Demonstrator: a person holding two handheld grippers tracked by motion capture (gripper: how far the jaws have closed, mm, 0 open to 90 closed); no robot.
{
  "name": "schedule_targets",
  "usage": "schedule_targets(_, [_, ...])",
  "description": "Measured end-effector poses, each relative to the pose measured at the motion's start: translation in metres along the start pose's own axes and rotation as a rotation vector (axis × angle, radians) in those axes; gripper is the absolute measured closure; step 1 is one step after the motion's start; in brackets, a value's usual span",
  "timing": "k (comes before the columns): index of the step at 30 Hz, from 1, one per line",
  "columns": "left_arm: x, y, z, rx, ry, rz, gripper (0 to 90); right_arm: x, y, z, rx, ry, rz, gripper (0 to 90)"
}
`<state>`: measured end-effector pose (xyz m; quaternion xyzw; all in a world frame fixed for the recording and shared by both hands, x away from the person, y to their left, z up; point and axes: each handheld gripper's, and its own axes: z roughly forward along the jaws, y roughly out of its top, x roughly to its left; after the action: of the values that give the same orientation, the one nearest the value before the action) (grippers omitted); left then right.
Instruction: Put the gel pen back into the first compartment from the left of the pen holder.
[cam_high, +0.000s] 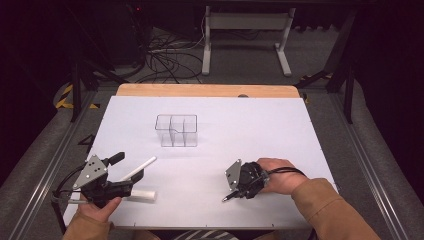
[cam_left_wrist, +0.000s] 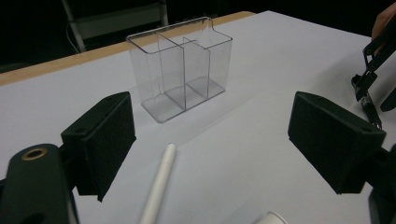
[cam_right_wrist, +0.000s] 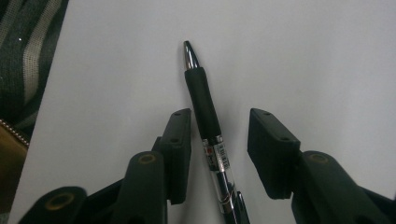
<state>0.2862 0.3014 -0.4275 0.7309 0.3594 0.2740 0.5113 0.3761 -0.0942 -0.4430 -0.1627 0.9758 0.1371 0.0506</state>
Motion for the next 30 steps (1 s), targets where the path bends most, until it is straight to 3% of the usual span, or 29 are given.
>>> schedule_targets(11, [-0.0003,-0.0008,-0.0007,0.001,-0.001,-0.007,15.6,0.0001,0.0014,0.0064,0.041,0.020,-0.067,73.3])
schedule_targets(21, [-0.0005,-0.0011,-0.0002,0.002,-0.003,-0.006,15.6,0.0004,0.0024,0.0083,0.052,0.030,-0.109,76.9])
schedule_targets(25, [-0.0004,-0.0012,-0.0001,0.001,-0.003,-0.007,15.6,0.0017,0.0035,0.0085,0.056,0.026,-0.147,78.9])
schedule_targets(30, [-0.0005,-0.0012,0.0000,0.003,-0.003,-0.009,15.6,0.0031,0.0039,0.0080,0.063,0.023,-0.151,79.9])
